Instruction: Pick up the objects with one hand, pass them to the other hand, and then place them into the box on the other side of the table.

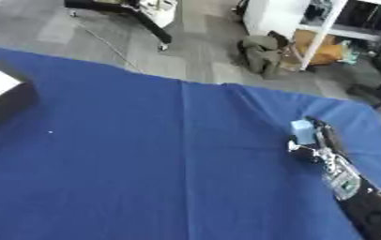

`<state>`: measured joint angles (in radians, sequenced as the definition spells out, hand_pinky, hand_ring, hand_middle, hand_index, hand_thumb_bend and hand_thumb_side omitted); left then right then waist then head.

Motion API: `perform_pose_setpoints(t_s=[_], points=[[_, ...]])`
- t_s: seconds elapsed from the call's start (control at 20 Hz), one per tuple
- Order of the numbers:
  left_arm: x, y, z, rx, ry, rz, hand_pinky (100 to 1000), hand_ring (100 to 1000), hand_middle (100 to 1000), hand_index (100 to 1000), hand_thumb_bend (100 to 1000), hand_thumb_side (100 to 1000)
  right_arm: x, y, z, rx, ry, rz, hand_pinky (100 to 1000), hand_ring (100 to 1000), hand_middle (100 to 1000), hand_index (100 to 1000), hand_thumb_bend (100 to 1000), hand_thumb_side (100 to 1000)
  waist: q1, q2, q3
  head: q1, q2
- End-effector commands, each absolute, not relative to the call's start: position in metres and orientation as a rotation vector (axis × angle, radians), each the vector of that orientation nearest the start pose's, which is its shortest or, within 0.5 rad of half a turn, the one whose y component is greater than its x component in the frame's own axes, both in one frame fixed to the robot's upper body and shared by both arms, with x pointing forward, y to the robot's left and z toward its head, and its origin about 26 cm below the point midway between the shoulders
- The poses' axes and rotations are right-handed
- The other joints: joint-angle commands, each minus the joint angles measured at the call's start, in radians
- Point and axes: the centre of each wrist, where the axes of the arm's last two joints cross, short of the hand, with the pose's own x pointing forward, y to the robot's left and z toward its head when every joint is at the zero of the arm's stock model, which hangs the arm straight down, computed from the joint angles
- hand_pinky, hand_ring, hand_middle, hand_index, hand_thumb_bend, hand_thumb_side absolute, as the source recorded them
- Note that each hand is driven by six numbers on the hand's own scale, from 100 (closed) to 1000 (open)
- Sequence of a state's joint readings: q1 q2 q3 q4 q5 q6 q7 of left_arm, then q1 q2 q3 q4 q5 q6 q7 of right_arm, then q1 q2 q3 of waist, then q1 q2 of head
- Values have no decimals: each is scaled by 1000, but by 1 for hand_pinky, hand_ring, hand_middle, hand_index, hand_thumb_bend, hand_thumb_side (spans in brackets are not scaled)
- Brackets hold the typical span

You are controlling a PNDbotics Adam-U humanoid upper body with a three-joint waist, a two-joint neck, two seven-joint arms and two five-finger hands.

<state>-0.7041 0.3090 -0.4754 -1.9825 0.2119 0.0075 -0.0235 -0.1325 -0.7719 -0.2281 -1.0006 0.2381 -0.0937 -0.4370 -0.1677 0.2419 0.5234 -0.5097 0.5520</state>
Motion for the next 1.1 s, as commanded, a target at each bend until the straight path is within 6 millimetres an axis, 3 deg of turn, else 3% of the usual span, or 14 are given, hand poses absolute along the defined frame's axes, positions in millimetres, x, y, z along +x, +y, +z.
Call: perform_pose_setpoints(t_s=[0.05,0.3,0.45,0.7,1.0,1.1], points=[[286,110,265,-567,-2390,-886,753,797,801,841,1000,593,259,-555,63,-1377,-1328,129,653,723,518,529,100,297,9,-13,-6,-3,3],[286,110,262,-565,-2378,-874,753,798,802,841,1000,593,265,-548,76,-1388,-1441,94,638,698,442,445,100,414,16,-17,-25,2,11],[286,111,259,-562,-2366,-863,754,800,803,841,1000,594,269,-541,88,-1381,-1512,89,635,696,439,442,100,436,22,-22,-42,6,18],[285,113,246,-538,-2316,-838,755,806,810,841,1000,597,279,-520,122,-1346,-1680,95,633,692,434,440,100,470,43,-32,-103,47,24],[282,116,219,-462,-2190,-801,756,817,823,842,1000,603,298,-444,176,-1191,-2011,150,636,684,424,435,100,470,79,-56,-249,173,32],[278,115,207,-433,-2117,-790,757,824,832,843,1000,607,300,-400,192,-1061,-2166,198,640,679,419,432,100,470,89,-76,-315,240,47]])
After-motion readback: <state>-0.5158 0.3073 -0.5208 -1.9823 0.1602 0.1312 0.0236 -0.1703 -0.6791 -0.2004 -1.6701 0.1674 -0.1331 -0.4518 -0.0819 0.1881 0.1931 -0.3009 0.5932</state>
